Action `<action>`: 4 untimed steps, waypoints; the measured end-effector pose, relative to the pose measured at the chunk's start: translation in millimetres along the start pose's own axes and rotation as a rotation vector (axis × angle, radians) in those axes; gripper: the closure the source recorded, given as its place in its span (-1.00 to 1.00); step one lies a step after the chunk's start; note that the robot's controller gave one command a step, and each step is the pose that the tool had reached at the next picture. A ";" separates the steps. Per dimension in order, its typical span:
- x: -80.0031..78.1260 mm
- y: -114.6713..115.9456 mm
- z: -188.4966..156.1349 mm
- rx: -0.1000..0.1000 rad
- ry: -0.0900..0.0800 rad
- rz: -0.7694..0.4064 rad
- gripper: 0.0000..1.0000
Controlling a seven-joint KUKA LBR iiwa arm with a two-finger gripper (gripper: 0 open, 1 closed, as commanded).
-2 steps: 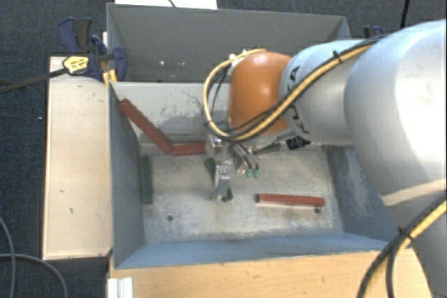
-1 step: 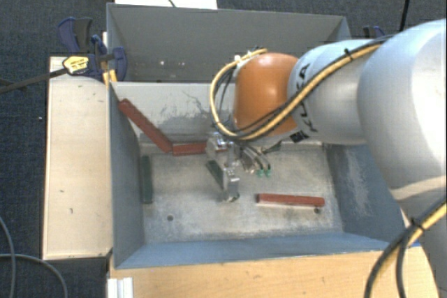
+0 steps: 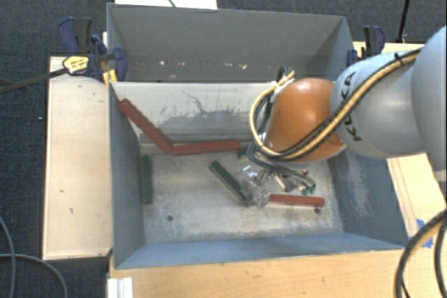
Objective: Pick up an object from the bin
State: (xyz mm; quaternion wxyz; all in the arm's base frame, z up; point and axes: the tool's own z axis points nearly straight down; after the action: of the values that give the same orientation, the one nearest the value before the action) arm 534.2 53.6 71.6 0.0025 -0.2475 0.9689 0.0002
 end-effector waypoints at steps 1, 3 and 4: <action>1.0 0.4 1.0 -0.001 0.003 0.003 -1.00; -24.3 -56.2 -3.5 -0.002 0.003 -0.008 -1.00; -70.2 -143.5 -2.4 -0.023 0.038 0.006 1.00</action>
Offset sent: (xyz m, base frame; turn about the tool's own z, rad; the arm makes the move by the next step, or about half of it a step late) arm 0.0000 0.0000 0.0000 0.0000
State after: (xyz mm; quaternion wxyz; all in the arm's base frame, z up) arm 664.6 -38.6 74.4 -0.0185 -0.2448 0.9694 0.0066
